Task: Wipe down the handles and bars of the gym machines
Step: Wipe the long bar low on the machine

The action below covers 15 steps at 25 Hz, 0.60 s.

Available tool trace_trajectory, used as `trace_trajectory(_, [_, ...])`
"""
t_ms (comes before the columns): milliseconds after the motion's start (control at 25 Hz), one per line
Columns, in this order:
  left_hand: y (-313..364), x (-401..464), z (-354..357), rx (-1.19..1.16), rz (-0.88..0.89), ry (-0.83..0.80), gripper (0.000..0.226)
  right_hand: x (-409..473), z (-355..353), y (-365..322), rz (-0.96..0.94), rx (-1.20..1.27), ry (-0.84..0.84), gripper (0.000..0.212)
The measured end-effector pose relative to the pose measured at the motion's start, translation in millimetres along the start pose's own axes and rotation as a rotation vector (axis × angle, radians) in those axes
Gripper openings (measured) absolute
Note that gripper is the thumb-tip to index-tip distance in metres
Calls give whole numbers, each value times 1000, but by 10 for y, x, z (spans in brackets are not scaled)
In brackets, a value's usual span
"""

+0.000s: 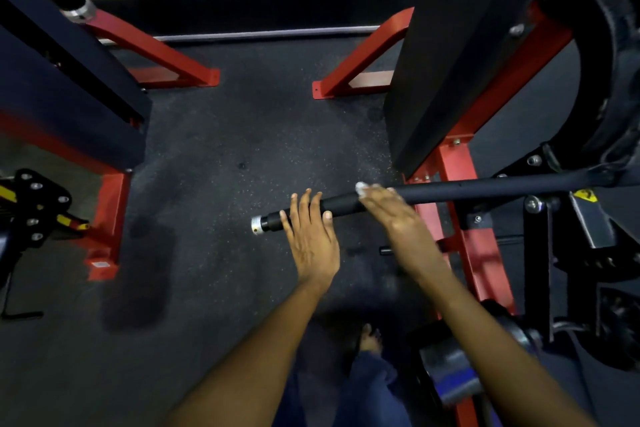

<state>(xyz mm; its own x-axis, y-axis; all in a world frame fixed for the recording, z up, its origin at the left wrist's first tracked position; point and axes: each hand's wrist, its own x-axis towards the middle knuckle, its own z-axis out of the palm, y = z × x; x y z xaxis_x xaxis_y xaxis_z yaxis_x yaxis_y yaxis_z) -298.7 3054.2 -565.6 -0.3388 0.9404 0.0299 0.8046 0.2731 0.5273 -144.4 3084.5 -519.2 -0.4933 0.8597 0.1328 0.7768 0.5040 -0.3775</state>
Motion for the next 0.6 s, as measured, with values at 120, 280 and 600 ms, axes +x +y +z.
trace_trajectory(120, [95,-28,18,9,-43,8,63,-369,-320,643,342,64,214,50])
trace_trajectory(280, [246,-46,90,16,-117,16,68,-202,-111,307,365,218,180,50])
trace_trajectory(600, [700,-181,67,13,112,-127,66,-573,-507,1156,574,104,352,56])
